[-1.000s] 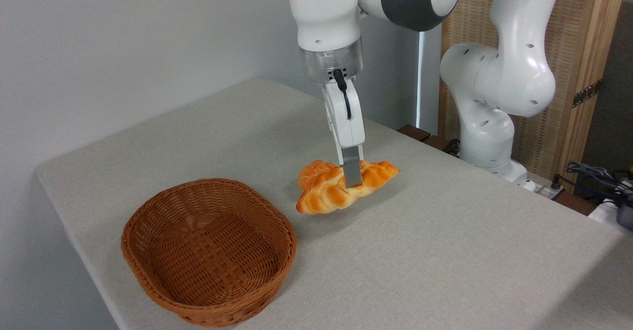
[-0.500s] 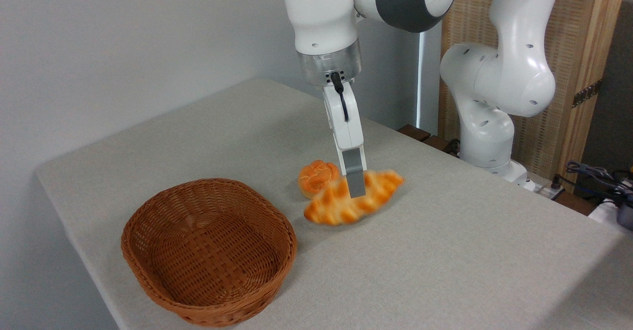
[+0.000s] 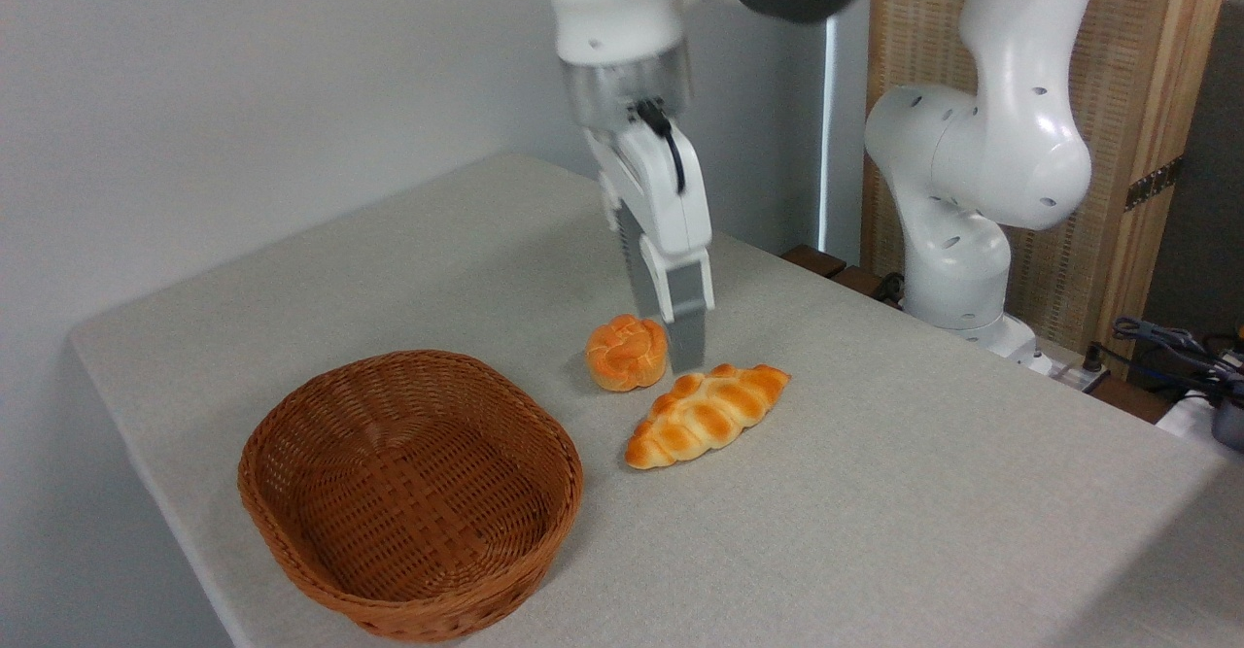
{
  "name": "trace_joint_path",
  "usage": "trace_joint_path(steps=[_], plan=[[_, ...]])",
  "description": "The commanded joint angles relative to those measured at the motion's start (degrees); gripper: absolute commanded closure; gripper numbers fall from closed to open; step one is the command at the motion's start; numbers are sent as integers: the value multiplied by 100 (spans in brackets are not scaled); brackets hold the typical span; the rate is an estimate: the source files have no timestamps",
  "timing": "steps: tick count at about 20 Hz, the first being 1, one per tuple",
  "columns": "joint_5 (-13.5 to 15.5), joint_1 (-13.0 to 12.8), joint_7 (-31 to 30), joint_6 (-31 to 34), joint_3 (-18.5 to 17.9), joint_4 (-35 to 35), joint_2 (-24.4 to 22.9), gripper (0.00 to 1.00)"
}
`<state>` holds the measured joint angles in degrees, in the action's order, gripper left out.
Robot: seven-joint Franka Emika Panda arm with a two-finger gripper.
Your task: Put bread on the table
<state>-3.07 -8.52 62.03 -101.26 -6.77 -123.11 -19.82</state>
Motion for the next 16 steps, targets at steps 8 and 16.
trace_joint_path(steps=[8, 16], plan=[[395, 544, -3513, 863, 966, 3319, 1788, 0], [203, 544, -3400, 1108, 1011, 3285, 1903, 0]])
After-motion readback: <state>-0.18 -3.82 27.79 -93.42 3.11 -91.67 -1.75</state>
